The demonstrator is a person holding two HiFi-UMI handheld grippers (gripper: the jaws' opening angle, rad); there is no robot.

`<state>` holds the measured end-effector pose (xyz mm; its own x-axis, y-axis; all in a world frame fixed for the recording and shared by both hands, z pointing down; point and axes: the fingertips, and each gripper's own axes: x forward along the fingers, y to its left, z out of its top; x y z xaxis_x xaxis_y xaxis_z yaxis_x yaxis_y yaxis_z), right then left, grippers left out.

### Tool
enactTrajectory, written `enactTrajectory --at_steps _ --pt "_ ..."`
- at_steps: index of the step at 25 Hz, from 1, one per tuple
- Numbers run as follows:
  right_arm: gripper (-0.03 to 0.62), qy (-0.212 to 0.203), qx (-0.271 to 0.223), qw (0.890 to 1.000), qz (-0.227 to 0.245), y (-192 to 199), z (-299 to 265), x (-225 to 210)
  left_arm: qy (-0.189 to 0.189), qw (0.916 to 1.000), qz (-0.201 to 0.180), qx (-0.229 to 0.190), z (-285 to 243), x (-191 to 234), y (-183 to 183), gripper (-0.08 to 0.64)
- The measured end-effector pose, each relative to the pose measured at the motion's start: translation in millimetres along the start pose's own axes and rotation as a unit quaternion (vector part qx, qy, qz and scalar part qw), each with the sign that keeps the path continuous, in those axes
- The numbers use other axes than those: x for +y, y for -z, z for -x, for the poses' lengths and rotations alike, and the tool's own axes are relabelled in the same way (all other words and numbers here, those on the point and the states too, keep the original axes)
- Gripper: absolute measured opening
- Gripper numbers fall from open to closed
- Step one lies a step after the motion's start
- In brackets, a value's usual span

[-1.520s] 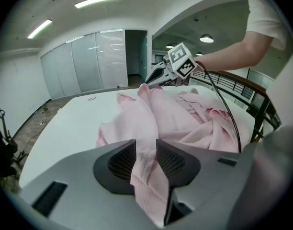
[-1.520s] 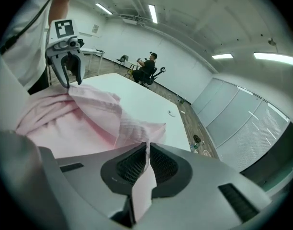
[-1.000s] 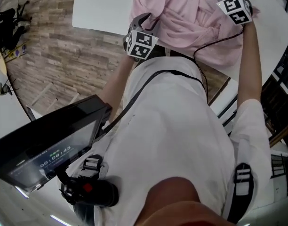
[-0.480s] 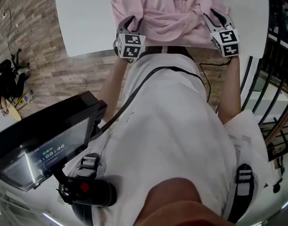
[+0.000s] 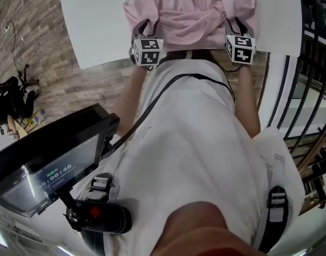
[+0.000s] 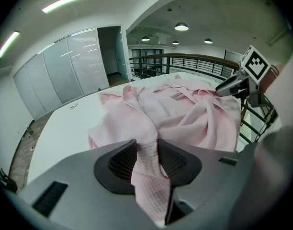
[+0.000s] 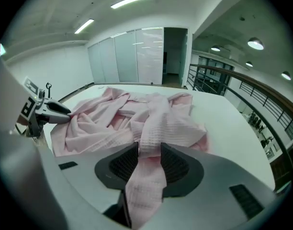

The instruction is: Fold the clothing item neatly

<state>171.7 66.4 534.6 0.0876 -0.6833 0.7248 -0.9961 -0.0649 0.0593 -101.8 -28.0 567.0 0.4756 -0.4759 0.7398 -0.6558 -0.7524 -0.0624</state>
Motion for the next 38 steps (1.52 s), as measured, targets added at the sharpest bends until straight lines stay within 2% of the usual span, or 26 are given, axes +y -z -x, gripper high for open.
enactTrajectory --at_steps 3,4,5,7,12,16,19,22,26,31,38 --pt "0.117 0.009 0.013 1.000 -0.014 4 -11 -4 -0.005 0.9999 0.009 0.001 0 3 4 0.138" --pt "0.055 0.014 0.018 1.000 -0.008 3 -12 -7 -0.008 0.9999 0.013 0.000 -1 6 4 0.125" --pt "0.031 0.019 0.020 1.000 -0.001 2 -12 -9 -0.013 0.9998 0.017 -0.001 -1 9 4 0.065" --pt "0.031 0.024 0.018 1.000 0.010 -1 -5 -16 -0.021 0.9995 0.025 -0.004 1 14 2 0.030" --pt "0.031 0.037 0.005 0.998 0.044 -11 24 -62 -0.041 0.9976 0.048 -0.027 9 11 -24 0.019" --pt "0.029 0.053 0.008 0.994 0.093 -26 27 -94 -0.073 0.9921 0.087 -0.054 22 46 -49 0.019" --pt "0.026 0.059 0.013 0.988 0.143 -46 28 -133 -0.097 0.9846 0.127 -0.072 26 73 -74 0.018" --pt "0.026 0.056 0.029 0.979 0.193 -58 23 -164 -0.117 0.9795 0.146 -0.075 27 101 -85 0.015" --pt "0.026 0.050 0.041 0.969 0.239 -67 12 -186 -0.138 0.9786 0.141 -0.059 27 126 -86 0.015" --pt "0.026 0.026 0.048 0.954 0.296 -93 -30 -182 -0.153 0.9803 0.119 -0.034 5 155 -99 0.015" --pt "0.026 0.022 0.063 0.947 0.313 -115 -63 -182 -0.159 0.9819 0.103 -0.005 -18 186 -118 0.015"
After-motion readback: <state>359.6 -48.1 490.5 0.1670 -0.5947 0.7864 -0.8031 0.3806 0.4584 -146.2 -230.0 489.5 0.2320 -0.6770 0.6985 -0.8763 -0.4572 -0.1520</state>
